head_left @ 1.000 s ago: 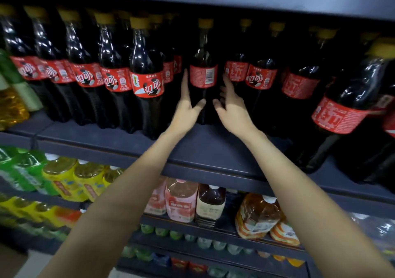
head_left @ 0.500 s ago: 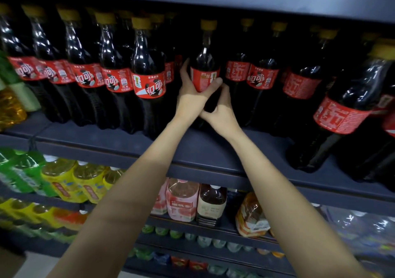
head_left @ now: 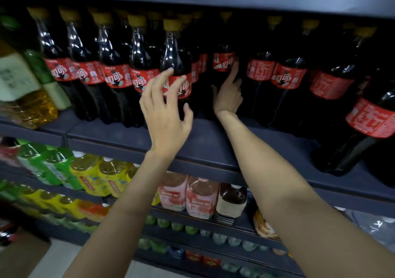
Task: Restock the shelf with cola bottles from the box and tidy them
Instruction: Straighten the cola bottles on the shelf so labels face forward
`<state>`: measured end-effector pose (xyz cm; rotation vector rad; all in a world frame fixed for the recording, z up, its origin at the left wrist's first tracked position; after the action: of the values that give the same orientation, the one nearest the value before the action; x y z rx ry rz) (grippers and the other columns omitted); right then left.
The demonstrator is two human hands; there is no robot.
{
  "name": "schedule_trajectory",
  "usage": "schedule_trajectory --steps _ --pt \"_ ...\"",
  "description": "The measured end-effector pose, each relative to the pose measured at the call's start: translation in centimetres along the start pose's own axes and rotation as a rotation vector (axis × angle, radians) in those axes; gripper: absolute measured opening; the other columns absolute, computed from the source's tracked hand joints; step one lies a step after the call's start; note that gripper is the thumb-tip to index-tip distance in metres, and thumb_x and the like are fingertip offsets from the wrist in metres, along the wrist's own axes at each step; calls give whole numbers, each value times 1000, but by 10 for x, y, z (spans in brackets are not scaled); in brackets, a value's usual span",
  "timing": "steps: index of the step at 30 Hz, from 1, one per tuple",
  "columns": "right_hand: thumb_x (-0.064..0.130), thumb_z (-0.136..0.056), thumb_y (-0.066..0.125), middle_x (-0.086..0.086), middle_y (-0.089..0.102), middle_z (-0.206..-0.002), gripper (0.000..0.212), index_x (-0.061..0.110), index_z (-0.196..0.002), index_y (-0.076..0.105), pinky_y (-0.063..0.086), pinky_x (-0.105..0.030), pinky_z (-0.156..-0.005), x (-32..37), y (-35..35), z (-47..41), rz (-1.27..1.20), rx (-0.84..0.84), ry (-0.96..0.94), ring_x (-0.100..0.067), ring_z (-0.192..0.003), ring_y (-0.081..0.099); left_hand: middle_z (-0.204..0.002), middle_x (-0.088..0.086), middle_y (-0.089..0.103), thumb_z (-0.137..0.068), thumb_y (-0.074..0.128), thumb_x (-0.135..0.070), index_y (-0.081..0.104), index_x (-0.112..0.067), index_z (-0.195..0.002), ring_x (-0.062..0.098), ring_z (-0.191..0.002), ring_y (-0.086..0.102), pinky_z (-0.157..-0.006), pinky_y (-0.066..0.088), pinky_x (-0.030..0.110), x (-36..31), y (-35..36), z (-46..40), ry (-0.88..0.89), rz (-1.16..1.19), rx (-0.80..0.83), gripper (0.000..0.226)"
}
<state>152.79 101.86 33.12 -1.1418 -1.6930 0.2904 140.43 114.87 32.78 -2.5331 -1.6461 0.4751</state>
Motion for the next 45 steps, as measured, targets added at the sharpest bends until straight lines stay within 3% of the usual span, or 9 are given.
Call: schedule_trajectory --steps 9,14,21,26,30,33,36,39,45 --pt "31 -90 60 -24 29 -146 92 24 -150 -9 43 -45 -94 2 14 -19 -72 29 43 -36 -130 40 -144 13 33 -82 70 -23 43 -19 -135 26 -132 34 -106 32 35 26 -8 -2 58 36 136 60" --pt "11 -89 57 -21 36 -142 93 22 -150 -13 47 -41 -82 -6 18 -16 -68 6 -53 -36 -109 58 -145 16 35 -83 69 -23 44 -20 -134 27 -132 35 -107 34 36 29 -5 -2 58 86 158 57" --pt "-7 -91 38 -24 10 -154 81 30 -151 -3 43 -46 -92 1 29 -12 35 74 -107 -40 -119 50 -146 16 33 -84 67 -21 44 -20 -135 28 -132 36 -106 37 40 28 -4 0 69 122 147 56" --pt "4 -90 53 -26 -5 -155 88 29 -150 -7 39 -47 -103 -3 21 -8 -67 236 -169 -45 -133 34 -145 16 32 -82 67 -16 45 -19 -133 29 -131 34 -104 39 44 25 -3 1 48 149 149 56" --pt "8 -91 50 -20 27 -152 70 24 -151 17 43 -45 -100 -11 -13 16 -14 204 -260 -37 -132 38 -142 11 31 -81 66 -10 48 -15 -131 27 -129 34 -101 40 42 15 -6 3 9 165 75 53" --pt "9 -88 48 -11 60 -123 44 14 -131 52 49 -37 -86 -30 -53 44 -85 -81 -332 -29 -111 56 -126 9 45 -81 64 -3 56 -8 -119 24 -114 45 -96 42 33 -14 -7 4 106 315 -27 40" --pt "10 -84 50 -13 61 -113 35 8 -118 59 42 -35 -84 -53 -82 57 -101 -403 -260 -31 -105 55 -110 8 61 -80 61 -2 59 -6 -116 21 -102 54 -91 45 29 -52 14 1 90 505 158 35" --pt "11 -81 56 -20 46 -129 49 5 -129 48 37 -33 -91 -69 -93 53 -71 -517 -137 -35 -114 46 -121 7 55 -81 64 -9 45 -10 -132 18 -109 54 -93 47 33 -73 67 -8 -299 658 441 55" --pt "9 -82 61 -20 22 -150 83 16 -150 13 38 -42 -106 -88 -92 36 -209 -253 -68 -35 -134 35 -157 10 19 -81 56 10 1 -9 -151 21 -143 21 -111 23 22 -75 151 -42 -580 880 872 91"
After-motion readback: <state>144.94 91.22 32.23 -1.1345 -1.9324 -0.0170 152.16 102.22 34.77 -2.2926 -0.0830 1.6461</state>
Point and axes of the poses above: each hand's wrist, its own z-axis away from the middle knuckle, its own y-axis out of the palm, x = y × z, the point moved 1 cm from there along -z, towards the middle knuckle
